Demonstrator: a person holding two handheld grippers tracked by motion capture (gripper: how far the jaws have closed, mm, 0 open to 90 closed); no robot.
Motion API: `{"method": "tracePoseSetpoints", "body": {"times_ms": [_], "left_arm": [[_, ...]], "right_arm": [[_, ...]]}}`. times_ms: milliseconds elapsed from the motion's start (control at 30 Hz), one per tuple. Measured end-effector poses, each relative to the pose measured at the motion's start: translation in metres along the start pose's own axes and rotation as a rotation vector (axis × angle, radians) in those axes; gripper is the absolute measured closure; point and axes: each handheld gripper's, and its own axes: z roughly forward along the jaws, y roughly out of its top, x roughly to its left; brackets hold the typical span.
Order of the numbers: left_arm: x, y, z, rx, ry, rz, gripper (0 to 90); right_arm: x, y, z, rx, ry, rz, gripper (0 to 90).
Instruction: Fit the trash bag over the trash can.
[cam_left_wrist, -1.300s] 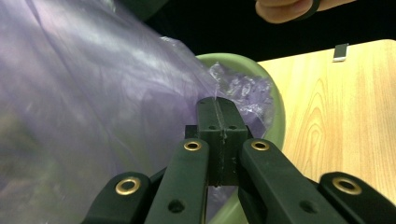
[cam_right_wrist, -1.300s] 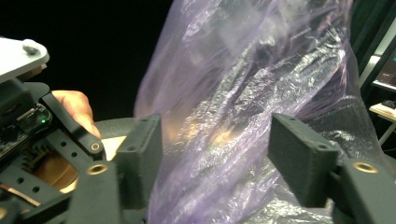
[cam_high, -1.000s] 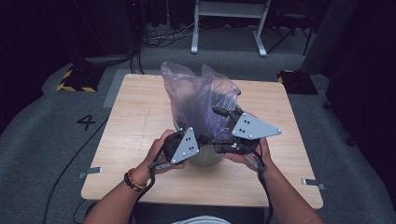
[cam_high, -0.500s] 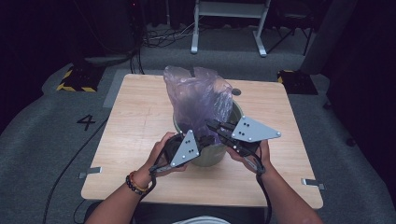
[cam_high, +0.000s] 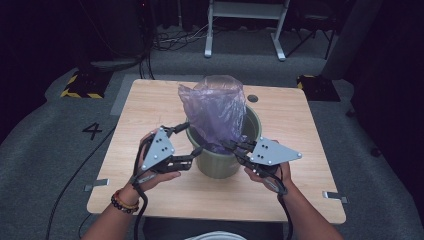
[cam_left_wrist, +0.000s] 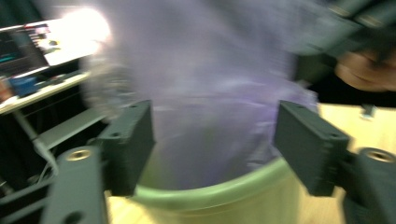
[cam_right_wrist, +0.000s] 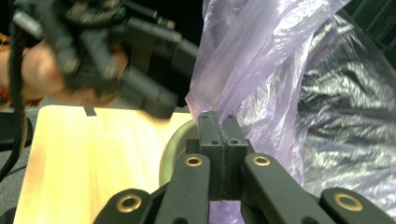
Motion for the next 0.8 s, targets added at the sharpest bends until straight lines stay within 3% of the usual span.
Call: {"method": "tracePoseSetpoints", "body": {"times_ms": [167,267,367,433,533,700,800], "left_arm": [[0.017,0.007,-0.004,-0.008,0.011,-0.023,19.1],[0.024,0.011,-0.003,-0.009,-0.047,-0.017,19.3],[0.022,0.014,-0.002,-0.039,-0.089,0.000,24.6],[0.019,0.018,-0.001,-0.033,-0.121,0.029,28.4],[0.014,0.020,0.003,-0.020,-0.152,0.058,39.2],[0.010,0.021,0.006,0.004,-0.196,0.113,73.8],[0.008,0.018,0.004,0.007,-0.221,0.123,89.7]], "right_arm": [[0.005,-0.008,-0.006,0.009,0.009,-0.022,90.0],[0.007,-0.011,-0.009,0.009,0.010,-0.037,90.0],[0.010,-0.014,-0.010,0.019,0.014,-0.039,90.0],[0.012,-0.015,-0.011,0.018,0.022,-0.048,90.0],[0.015,-0.017,-0.013,0.016,0.028,-0.064,90.0],[0.018,-0.021,-0.015,0.016,0.032,-0.073,90.0],[0.019,-0.024,-0.018,0.009,0.028,-0.070,90.0]]}}
